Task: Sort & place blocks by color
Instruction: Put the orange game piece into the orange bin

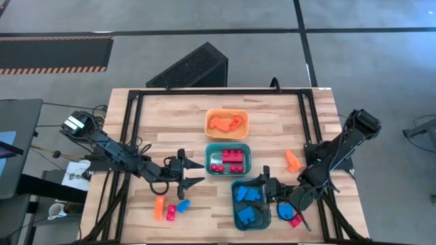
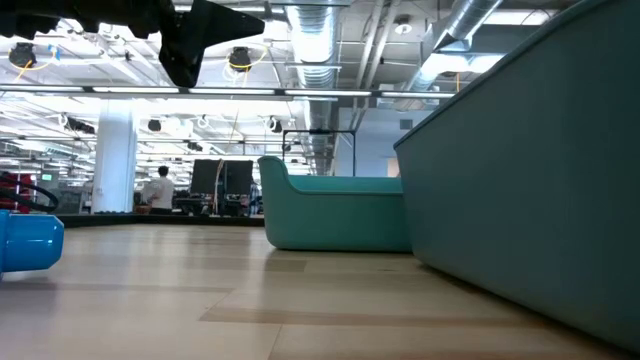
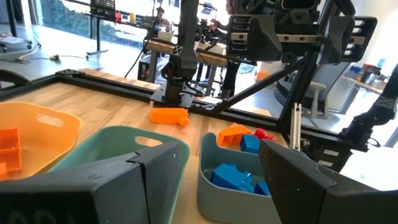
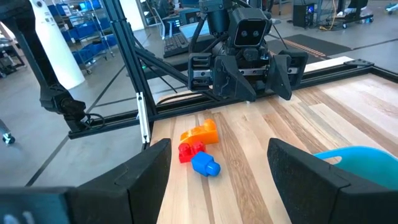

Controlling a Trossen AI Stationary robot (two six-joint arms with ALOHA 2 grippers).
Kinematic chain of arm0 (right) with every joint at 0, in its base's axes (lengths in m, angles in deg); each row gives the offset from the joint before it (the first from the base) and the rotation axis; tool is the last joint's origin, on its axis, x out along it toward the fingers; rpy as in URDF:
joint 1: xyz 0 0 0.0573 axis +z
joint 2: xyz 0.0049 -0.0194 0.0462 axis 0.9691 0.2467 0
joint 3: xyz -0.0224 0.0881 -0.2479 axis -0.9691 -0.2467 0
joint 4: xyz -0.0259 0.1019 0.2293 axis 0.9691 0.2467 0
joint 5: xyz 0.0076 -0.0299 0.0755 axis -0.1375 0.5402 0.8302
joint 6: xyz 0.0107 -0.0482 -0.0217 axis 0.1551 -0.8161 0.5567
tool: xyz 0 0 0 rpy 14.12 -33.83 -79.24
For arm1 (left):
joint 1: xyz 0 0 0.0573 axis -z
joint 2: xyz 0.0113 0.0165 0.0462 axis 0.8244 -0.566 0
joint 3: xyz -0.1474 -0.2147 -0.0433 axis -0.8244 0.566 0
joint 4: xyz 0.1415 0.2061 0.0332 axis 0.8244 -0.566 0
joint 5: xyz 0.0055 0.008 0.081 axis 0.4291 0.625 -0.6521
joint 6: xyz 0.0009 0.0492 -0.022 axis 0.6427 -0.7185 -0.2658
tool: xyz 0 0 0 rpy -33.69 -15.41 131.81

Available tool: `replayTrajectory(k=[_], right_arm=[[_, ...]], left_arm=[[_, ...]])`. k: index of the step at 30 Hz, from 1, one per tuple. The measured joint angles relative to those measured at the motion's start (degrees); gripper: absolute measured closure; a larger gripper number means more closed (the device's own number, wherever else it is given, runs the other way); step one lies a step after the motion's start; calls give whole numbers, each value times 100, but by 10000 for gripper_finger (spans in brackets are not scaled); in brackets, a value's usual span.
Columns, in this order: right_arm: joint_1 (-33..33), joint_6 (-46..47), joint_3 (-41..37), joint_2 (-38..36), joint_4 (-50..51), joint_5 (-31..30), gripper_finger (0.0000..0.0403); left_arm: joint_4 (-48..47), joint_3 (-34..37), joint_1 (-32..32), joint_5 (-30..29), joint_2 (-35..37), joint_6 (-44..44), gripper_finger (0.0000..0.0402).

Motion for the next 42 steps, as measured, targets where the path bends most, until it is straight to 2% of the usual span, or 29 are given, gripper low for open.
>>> replayTrajectory(k=[5, 10, 14, 21, 24, 30, 35, 38, 42], right_arm=[[0, -15, -4, -27, 17, 2, 113], [-4, 317, -2, -558, 406, -1, 113], [-113, 1366, -2, -1207, 1949, -6, 113], [-484, 4118, -2, -2091, 5584, 91, 113], [-740, 4778, -2, -2234, 6673, 499, 113], [-1327, 5060, -2, -1837, 7941, 2007, 113], [-1644, 5526, -30, -1405, 8824, 2537, 113], [-1748, 5520, -306, -1491, 8734, 2671, 113], [-1848, 5849, -923, -2121, 8500, 2900, 113]], left_arm=[[448, -4, 1, 225, -4, 159, 194], [645, -4, 2, 502, -4, 109, 194], [642, -4, 2, 505, -4, 134, 194], [642, -4, 4, 507, -4, 144, 194], [642, -4, 2, 507, -3, 146, 194], [642, -4, 2, 511, -2, 148, 194], [642, -2, 1, 558, -2, 199, 194], [642, -2, 2, 739, -2, 247, 194], [642, -2, 26, 808, 0, 258, 194]])
